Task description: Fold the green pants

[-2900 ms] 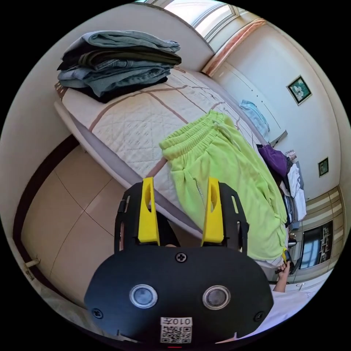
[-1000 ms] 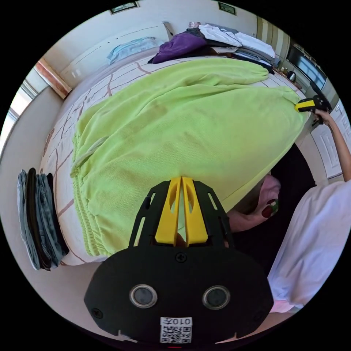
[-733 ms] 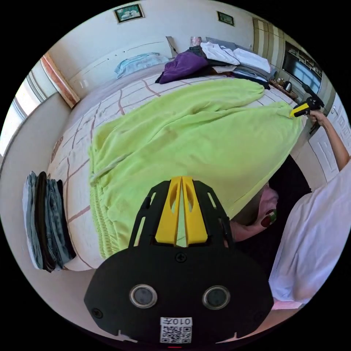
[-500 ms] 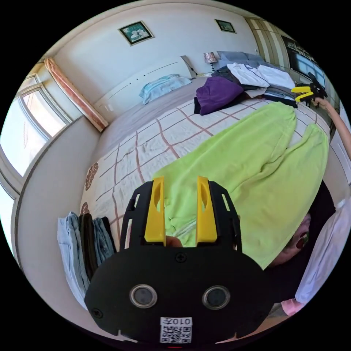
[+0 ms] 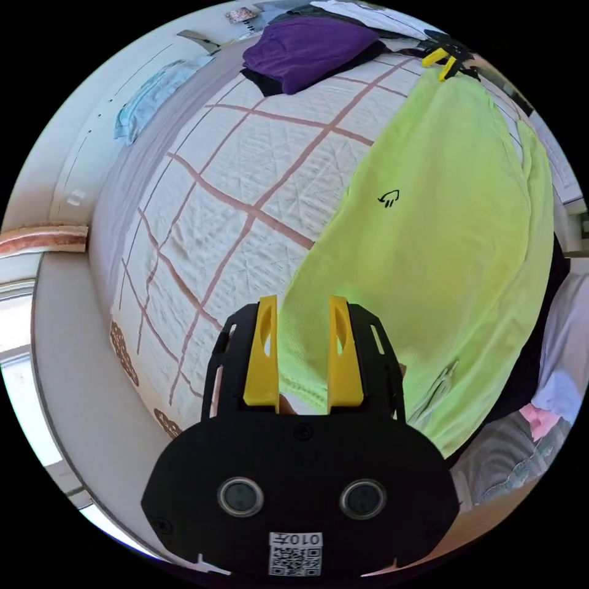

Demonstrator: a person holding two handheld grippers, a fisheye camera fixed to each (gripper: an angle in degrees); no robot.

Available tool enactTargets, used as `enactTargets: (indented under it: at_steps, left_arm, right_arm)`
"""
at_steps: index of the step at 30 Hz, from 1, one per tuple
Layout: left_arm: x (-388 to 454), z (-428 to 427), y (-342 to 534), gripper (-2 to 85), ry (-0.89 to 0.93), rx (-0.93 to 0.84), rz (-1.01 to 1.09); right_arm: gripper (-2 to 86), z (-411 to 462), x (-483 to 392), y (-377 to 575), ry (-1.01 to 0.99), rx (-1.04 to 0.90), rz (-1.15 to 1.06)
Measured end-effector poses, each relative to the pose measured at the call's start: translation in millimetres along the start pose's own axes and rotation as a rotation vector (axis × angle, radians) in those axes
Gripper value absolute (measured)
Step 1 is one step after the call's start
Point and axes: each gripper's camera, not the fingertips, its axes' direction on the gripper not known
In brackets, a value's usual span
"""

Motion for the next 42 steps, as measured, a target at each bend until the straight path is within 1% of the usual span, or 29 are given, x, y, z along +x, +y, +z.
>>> enactTargets:
  at_steps: [2, 3, 6, 8, 9, 10, 11, 12, 14, 17, 19, 21, 22, 24, 25, 27, 29, 30, 32, 33, 34, 35, 36, 37, 38, 39, 40, 41, 42]
  left_arm:
    - [-1.6, 9.0, -11.7, 12.8, -0.016, -0.083, 0.031]
    - [-5.1, 14.4, -17.3, 13.2, -0.077, -0.134, 0.017]
    - [-21.4, 12.6, -21.8, 13.6, -0.11, -0.122, -0.069]
    - [-28.2, 14.9, -21.2, 13.0, -0.014, -0.131, -0.082]
    - [-28.8, 20.2, -21.1, 11.7, 0.082, -0.147, -0.072]
    - [-29.7, 23.4, -20.0, 10.0, 0.139, -0.147, -0.078]
    - [-31.8, 23.8, -18.9, 9.0, 0.162, -0.145, -0.094]
    - [-37.8, 22.0, -14.8, 7.0, 0.204, -0.136, -0.143]
    - [-39.0, 9.4, -2.9, 4.4, 0.186, -0.096, -0.157]
    - [-49.4, -28.5, 28.4, 1.9, 0.181, -0.005, -0.186]
    - [-62.1, -57.4, 58.5, 0.9, 0.191, 0.087, -0.275]
    - [-67.8, -68.8, 78.6, 0.5, 0.178, 0.134, -0.373]
    - [-70.1, -71.1, 91.1, 0.3, 0.178, 0.163, -0.458]
    - [-64.4, -69.6, 103.7, 0.1, 0.201, 0.206, -0.539]
    - [-54.9, -67.7, 107.1, 0.0, 0.18, 0.199, -0.552]
    - [-36.8, -69.1, 112.8, 0.0, 0.108, 0.184, -0.545]
    - [-19.8, -77.2, 125.8, 0.0, 0.051, 0.21, -0.535]
    - [-7.5, -86.9, 139.3, 0.0, 0.008, 0.245, -0.527]
    - [16.3, -107.7, 168.8, 0.0, -0.055, 0.331, -0.514]
    - [38.3, -123.0, 194.3, 0.0, -0.093, 0.407, -0.501]
    - [67.2, -135.8, 223.2, 0.0, -0.133, 0.484, -0.479]
    - [83.8, -140.2, 238.4, 0.0, -0.151, 0.52, -0.466]
    - [118.6, -143.0, 268.8, 0.0, -0.177, 0.585, -0.447]
    - [152.3, -137.0, 296.9, 0.0, -0.175, 0.624, -0.429]
    - [169.0, -130.8, 310.5, 0.0, -0.161, 0.635, -0.416]
    - [197.7, -114.6, 334.1, 0.1, -0.12, 0.653, -0.412]
    - [222.4, -93.6, 353.2, 0.1, -0.072, 0.646, -0.409]
    - [233.2, -82.0, 360.8, 0.1, -0.051, 0.634, -0.408]
    - [249.7, -56.8, 372.2, 0.1, -0.002, 0.605, -0.423]
  right_arm:
    - [12.7, 0.8, 0.7, 1.3, -0.025, 0.009, 0.016]
    - [12.6, 0.8, -0.1, 1.8, -0.025, 0.012, 0.019]
    - [11.2, 1.3, -9.9, 5.9, -0.005, 0.026, 0.019]
    - [8.6, 2.9, -19.7, 12.3, 0.001, 0.05, 0.025]
    - [7.9, 3.2, -22.1, 14.2, 0.008, 0.056, 0.032]
    - [6.0, 3.1, -29.2, 18.3, 0.014, 0.069, 0.022]
    - [4.5, 1.7, -36.5, 22.4, 0.039, 0.069, 0.019]
    - [3.9, 0.2, -39.5, 24.8, 0.053, 0.062, 0.019]
    - [2.5, -14.3, -42.7, 40.4, 0.043, 0.065, 0.036]
    - [1.9, -45.7, -33.4, 75.6, 0.047, 0.168, 0.107]
    - [1.7, -59.7, -27.2, 95.6, 0.071, 0.21, 0.187]
    - [1.6, -65.7, -26.4, 110.7, 0.1, 0.256, 0.265]
    - [1.6, -64.4, -28.5, 115.3, 0.1, 0.245, 0.31]
    - [1.5, -60.3, -38.9, 116.8, 0.118, 0.188, 0.321]
    - [1.5, -61.7, -47.6, 120.7, 0.14, 0.18, 0.32]
    - [1.5, -70.3, -59.2, 135.8, 0.149, 0.228, 0.32]
    - [1.5, -82.8, -77.4, 168.9, 0.19, 0.294, 0.317]
    - [1.5, -85.9, -83.7, 179.4, 0.21, 0.309, 0.313]
    - [1.5, -98.9, -120.0, 234.6, 0.296, 0.418, 0.309]
    - [1.6, -101.1, -132.4, 251.8, 0.319, 0.459, 0.311]
    - [1.6, -102.1, -159.2, 289.2, 0.345, 0.543, 0.323]
    - [1.6, -97.1, -189.0, 328.4, 0.347, 0.624, 0.335]
    - [1.6, -91.6, -205.0, 347.7, 0.346, 0.656, 0.339]
    - [1.5, -75.7, -237.2, 382.9, 0.332, 0.694, 0.351]
    - [1.5, -54.5, -268.9, 412.4, 0.301, 0.707, 0.356]
    - [1.5, -42.6, -283.6, 424.7, 0.281, 0.708, 0.359]
    - [1.5, -16.8, -307.2, 443.5, 0.211, 0.711, 0.379]
    - [1.5, 12.1, -324.6, 452.9, 0.114, 0.674, 0.38]
    - [1.5, 26.6, -331.4, 455.0, 0.072, 0.652, 0.381]
